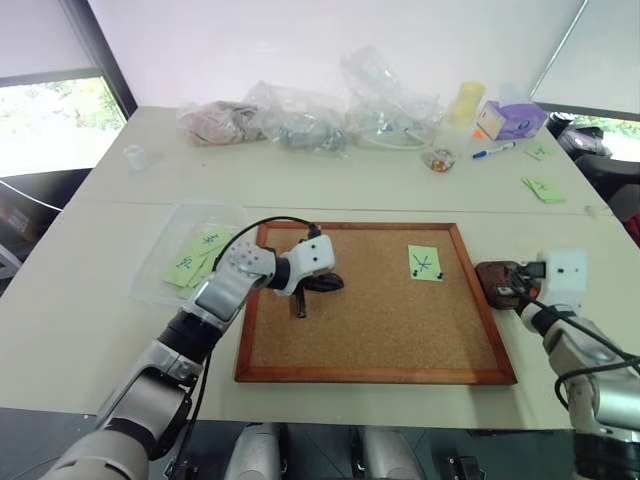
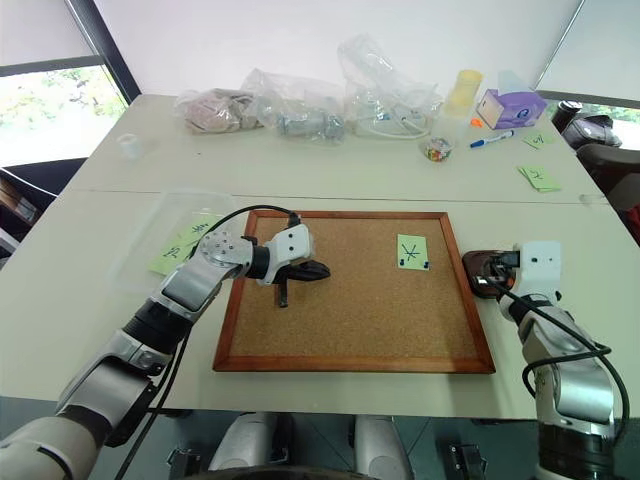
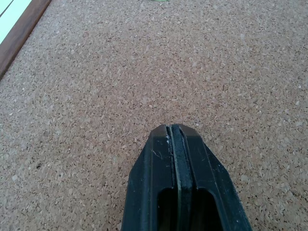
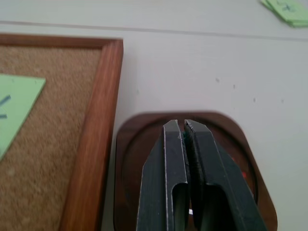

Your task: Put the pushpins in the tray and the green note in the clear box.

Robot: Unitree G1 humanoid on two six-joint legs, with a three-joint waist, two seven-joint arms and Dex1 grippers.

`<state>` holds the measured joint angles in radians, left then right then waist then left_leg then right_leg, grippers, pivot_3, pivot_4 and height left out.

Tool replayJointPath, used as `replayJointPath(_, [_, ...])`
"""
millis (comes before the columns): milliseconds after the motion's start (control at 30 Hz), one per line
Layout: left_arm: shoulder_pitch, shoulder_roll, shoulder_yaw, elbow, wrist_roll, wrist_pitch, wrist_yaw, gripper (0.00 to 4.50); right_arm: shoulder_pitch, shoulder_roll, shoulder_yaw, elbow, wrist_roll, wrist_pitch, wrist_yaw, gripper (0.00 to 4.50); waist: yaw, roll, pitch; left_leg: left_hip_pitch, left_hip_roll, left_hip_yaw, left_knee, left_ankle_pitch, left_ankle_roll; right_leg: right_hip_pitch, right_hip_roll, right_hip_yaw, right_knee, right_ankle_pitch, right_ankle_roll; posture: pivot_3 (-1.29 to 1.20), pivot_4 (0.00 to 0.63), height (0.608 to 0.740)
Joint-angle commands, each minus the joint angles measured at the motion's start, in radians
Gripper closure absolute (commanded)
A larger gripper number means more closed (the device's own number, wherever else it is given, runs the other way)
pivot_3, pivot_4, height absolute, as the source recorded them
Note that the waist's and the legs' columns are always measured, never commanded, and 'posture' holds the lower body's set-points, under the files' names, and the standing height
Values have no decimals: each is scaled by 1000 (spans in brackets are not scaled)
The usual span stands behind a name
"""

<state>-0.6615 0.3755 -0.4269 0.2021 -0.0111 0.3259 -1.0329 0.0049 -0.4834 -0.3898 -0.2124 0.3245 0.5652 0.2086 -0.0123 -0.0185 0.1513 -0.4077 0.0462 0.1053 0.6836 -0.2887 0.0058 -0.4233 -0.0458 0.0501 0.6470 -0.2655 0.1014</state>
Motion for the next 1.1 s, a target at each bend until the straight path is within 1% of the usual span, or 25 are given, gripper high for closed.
replayJointPath(33, [14, -13, -27, 13, 20, 14, -2, 4500, -7, -2, -26, -15, -16, -12, -17, 4474, 2, 0, 0, 0, 0, 0, 0, 0, 0, 0, 0, 0, 0, 0, 0, 0, 150, 737])
replayJointPath(233, [8, -14, -23, 22, 23, 8, -4, 4500, -12, 1, -21, 29, -28, -29, -20, 4474, 2, 0, 0, 0, 0, 0, 0, 0, 0, 0, 0, 0, 0, 0, 0, 0, 150, 737])
replayJointPath(267, [8, -13, -22, 23, 23, 8, -4, 4500, -11, 2, -20, 32, -28, -27, -18, 3868, 2, 0, 0, 0, 0, 0, 0, 0, 0, 0, 0, 0, 0, 0, 0, 0, 150, 737])
replayJointPath(300, [8, -12, -21, 22, 23, 9, -4, 4500, -11, 3, -20, 33, -28, -26, -17, 3615, 2, 0, 0, 0, 0, 0, 0, 0, 0, 0, 0, 0, 0, 0, 0, 0, 150, 737])
replayJointPath(367, [10, -11, -20, 21, 23, 10, -3, 4500, -12, 4, -20, 36, -26, -23, -14, 2643, 2, 0, 0, 0, 0, 0, 0, 0, 0, 0, 0, 0, 0, 0, 0, 0, 150, 737])
replayJointPath(533, [12, -12, -19, 20, 24, 10, 0, 4500, -17, 3, -26, 41, -27, -25, -18, 44, 2, 0, 0, 0, 0, 0, 0, 0, 0, 0, 0, 0, 0, 0, 0, 0, 150, 737])
replayJointPath(767, [11, -15, -19, 24, 27, 0, 7, 4500, -23, 15, -57, 35, 3, -22, -19, 44, 2, 0, 0, 0, 0, 0, 0, 0, 0, 0, 0, 0, 0, 0, 0, 0, 150, 737])
replayJointPath(1000, [15, -16, -21, 23, 28, -7, 7, 4500, -83, 88, -186, -17, 177, 25, -49, 44, 2, 0, 0, 0, 0, 0, 0, 0, 0, 0, 0, 0, 0, 0, 0, 0, 150, 737])
replayJointPath(1100, [16, -16, -22, 21, 27, -7, 6, 4500, -96, 106, -211, -50, 251, 58, -50, 44, 2, 0, 0, 0, 0, -1, 0, 0, 0, 0, 0, 0, 0, 0, 0, 0, 150, 737])
